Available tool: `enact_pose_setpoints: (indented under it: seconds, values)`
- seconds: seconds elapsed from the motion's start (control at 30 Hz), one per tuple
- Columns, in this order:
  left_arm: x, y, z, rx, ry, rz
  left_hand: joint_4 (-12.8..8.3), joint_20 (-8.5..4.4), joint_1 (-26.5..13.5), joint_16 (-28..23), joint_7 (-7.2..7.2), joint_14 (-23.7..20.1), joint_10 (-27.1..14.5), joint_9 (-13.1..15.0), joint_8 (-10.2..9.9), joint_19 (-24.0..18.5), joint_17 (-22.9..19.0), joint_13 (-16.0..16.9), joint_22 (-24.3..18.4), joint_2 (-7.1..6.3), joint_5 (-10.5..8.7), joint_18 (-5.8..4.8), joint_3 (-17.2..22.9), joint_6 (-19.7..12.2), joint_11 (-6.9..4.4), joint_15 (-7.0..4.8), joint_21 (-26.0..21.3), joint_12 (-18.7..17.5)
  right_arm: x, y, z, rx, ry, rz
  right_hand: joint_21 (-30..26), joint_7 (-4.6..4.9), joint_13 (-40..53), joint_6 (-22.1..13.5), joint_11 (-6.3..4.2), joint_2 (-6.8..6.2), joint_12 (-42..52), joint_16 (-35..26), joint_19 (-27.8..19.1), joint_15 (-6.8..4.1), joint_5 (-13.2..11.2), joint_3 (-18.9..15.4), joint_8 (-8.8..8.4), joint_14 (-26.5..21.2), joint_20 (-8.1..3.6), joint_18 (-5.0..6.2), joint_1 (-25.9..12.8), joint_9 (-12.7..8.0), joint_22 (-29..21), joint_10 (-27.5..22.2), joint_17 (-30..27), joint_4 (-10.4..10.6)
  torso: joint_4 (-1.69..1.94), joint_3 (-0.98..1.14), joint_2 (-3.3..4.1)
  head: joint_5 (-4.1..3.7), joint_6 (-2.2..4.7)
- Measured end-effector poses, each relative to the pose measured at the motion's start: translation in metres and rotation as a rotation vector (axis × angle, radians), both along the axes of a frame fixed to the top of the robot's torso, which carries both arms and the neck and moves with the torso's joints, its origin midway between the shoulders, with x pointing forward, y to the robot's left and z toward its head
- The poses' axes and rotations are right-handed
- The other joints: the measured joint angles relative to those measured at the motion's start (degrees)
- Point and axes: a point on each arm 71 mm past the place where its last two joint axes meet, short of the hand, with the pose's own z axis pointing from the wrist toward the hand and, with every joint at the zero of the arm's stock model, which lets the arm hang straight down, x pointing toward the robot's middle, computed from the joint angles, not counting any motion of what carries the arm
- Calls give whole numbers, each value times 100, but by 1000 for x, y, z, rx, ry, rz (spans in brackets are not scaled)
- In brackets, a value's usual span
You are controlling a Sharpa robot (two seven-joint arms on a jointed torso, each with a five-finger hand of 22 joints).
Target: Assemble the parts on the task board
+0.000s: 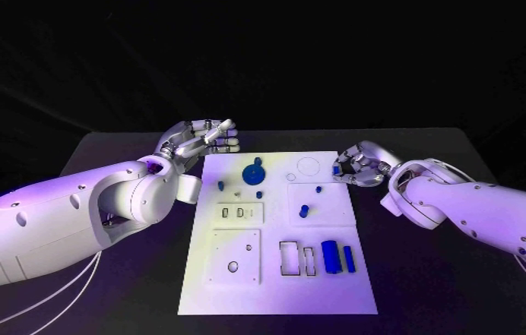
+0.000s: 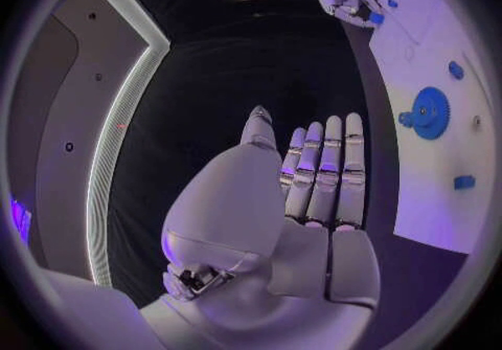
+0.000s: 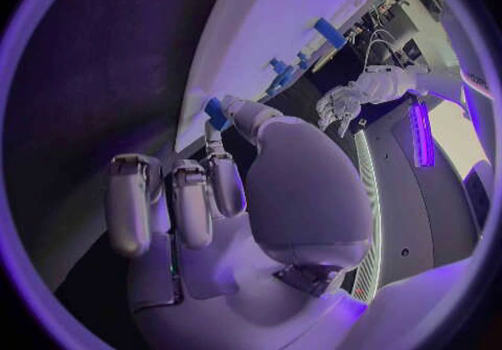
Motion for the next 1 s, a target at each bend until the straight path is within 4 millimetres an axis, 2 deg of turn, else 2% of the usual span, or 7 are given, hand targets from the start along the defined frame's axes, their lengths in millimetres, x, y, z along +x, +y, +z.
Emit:
enact_pose_setpoints:
  seconds: [0.17,0.37,0.5,0.67,0.8,1.0]
  values:
    - [0,0,0,0,1,0,0,0,0,0,0,0,0,0,0,0,-1,0,0,0,0,0,0,0,0,0,0,0,-6,6,6,10,-15,8,0,0,0,-1,0,25,0,0,0,0,-10,-1,0,0,0,0,19,0,0,0,0,-1,5,-3,-4,8,-12]
    - [1,0,-1,1,1,0,0,-2,0,0,-13,0,0,6,0,2,6,0,-2,0,0,0,0,-13,0,0,0,0,-14,31,27,34,-52,54,0,-2,0,-2,0,48,0,0,21,0,-13,46,0,0,-21,0,26,-1,-1,0,0,-48,1,-12,-20,29,-17]
    - [2,0,-1,1,2,1,0,-3,0,0,-21,0,0,9,0,2,11,0,-5,0,0,0,0,-21,0,0,0,0,-20,54,39,47,-70,91,0,-2,0,-2,0,55,0,0,21,1,17,46,0,0,-21,0,34,-1,-1,0,0,-49,-2,-18,-30,45,-27]
    - [3,-1,-2,2,3,3,0,-3,0,0,-21,0,0,9,0,3,11,0,-5,0,0,0,0,-21,0,0,0,0,-30,94,44,60,-74,154,0,-11,0,-11,0,55,0,0,21,1,17,40,0,0,-21,0,34,-1,4,0,-1,-55,-1,-32,-49,76,-62]
    - [4,-2,-2,2,4,1,17,-3,0,-25,-21,0,0,9,0,3,11,0,-5,0,0,0,-17,-21,0,0,0,0,-37,123,45,64,-70,203,0,-12,0,-12,0,63,0,0,21,1,17,39,0,0,-20,0,27,-1,3,0,-1,-55,9,-48,-69,95,-102]
    - [6,-2,-3,3,5,4,16,-3,0,-25,-21,0,0,8,0,3,11,0,-5,0,0,0,-16,-21,0,0,0,0,-48,156,38,57,-57,257,0,-12,2,-12,0,71,0,0,21,1,17,39,0,0,-20,0,17,-1,3,0,-1,-55,19,-71,-97,142,-148]
